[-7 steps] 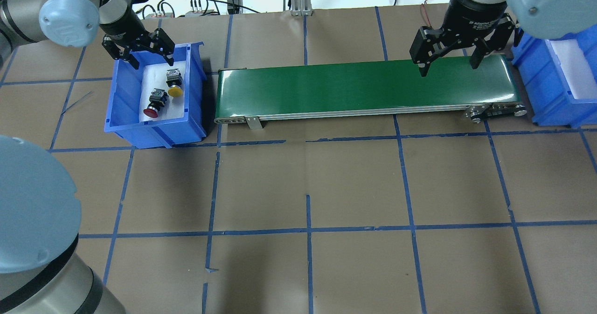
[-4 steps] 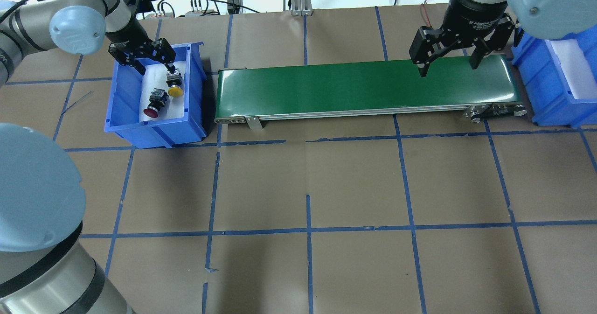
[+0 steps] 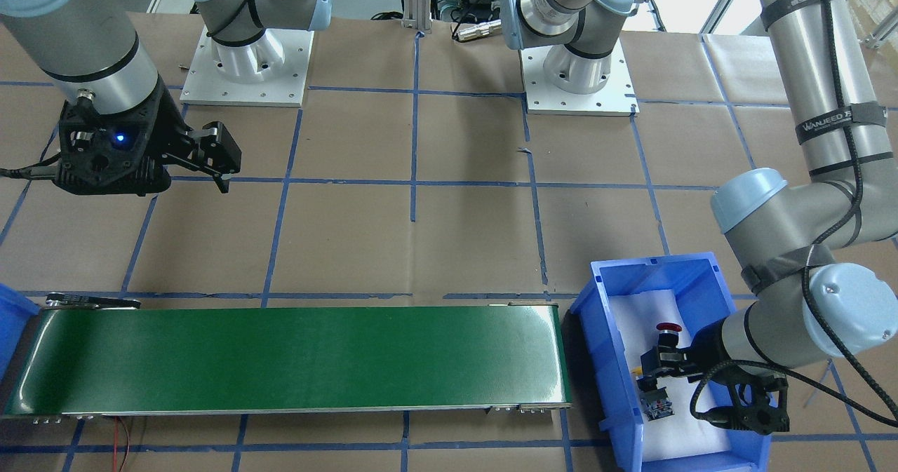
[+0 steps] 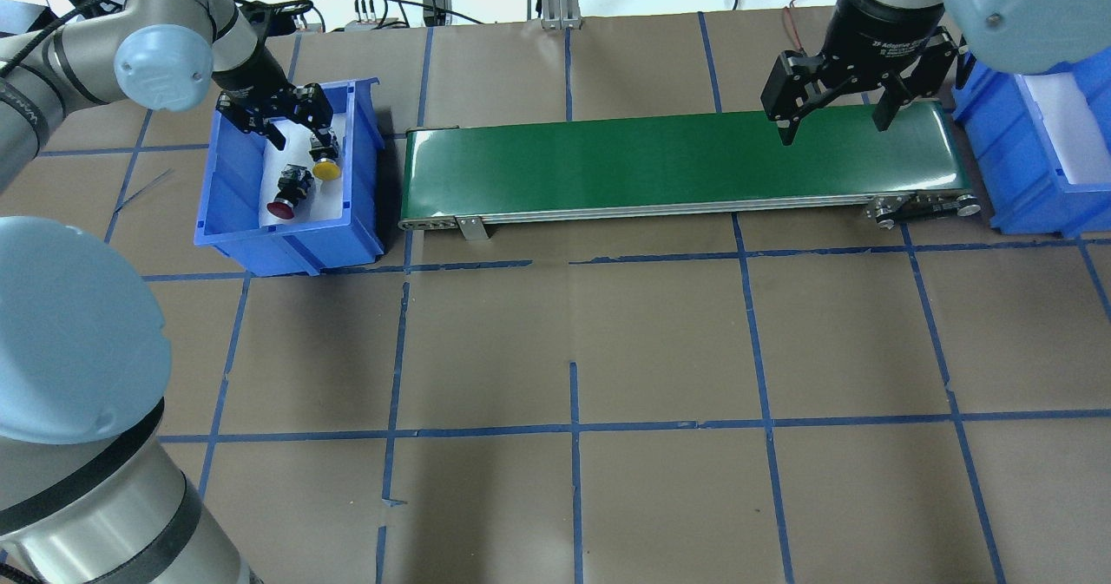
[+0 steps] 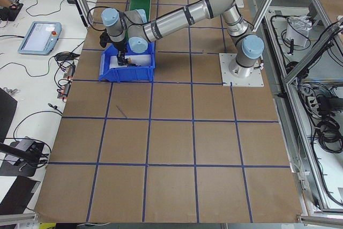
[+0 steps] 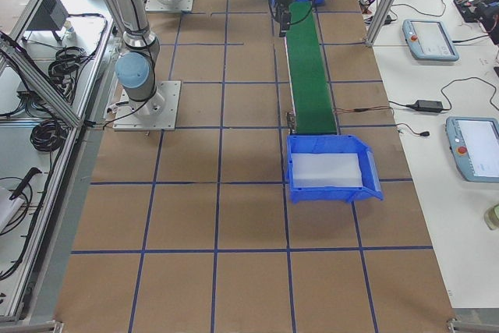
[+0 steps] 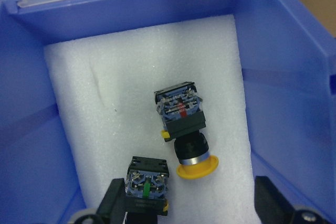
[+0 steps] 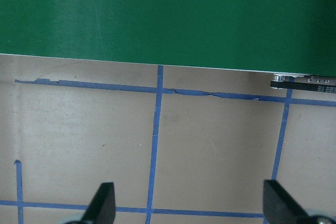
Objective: Transport two buttons from left to right
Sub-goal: 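Lower the left gripper into the bin and grasp the yellow button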
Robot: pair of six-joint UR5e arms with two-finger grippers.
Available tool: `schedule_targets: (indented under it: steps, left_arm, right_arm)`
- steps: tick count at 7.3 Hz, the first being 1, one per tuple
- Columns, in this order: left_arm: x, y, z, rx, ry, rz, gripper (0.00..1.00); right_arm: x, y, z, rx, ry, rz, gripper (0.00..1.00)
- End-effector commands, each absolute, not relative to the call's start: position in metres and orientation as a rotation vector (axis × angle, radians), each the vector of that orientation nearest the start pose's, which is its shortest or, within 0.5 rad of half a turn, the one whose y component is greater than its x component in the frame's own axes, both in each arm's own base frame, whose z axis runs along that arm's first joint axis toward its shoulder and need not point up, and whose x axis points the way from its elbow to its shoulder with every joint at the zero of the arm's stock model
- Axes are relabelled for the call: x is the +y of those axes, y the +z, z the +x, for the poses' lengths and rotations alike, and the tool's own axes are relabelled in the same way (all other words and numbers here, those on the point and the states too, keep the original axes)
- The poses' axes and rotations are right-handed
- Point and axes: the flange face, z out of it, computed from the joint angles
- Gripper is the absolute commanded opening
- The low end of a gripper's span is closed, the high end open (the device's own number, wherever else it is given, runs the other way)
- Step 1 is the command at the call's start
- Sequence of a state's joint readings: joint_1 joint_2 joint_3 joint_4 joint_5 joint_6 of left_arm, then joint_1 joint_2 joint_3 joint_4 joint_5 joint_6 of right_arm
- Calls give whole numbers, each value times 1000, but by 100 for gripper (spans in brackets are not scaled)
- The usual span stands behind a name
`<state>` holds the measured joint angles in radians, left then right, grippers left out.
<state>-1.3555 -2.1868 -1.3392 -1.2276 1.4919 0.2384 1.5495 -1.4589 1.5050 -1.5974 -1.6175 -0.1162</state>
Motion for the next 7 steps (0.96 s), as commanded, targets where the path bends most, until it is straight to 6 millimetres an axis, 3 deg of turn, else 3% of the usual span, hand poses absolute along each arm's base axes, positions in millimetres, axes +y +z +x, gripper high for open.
schedule_targets:
  steps: [1,5,7]
  left_arm:
    - [-726,244,11,3224,21,-39,72]
    - [-734,238,13,3218,-32,-44,72]
    - [-739,222,14,3218,-50,-41,72]
  right_arm:
    - [-540,461,117,3181,51,-152,100]
    - [-545,458,115,3182,52,-148,100]
    - [-545,458,114,3183,54,-148,100]
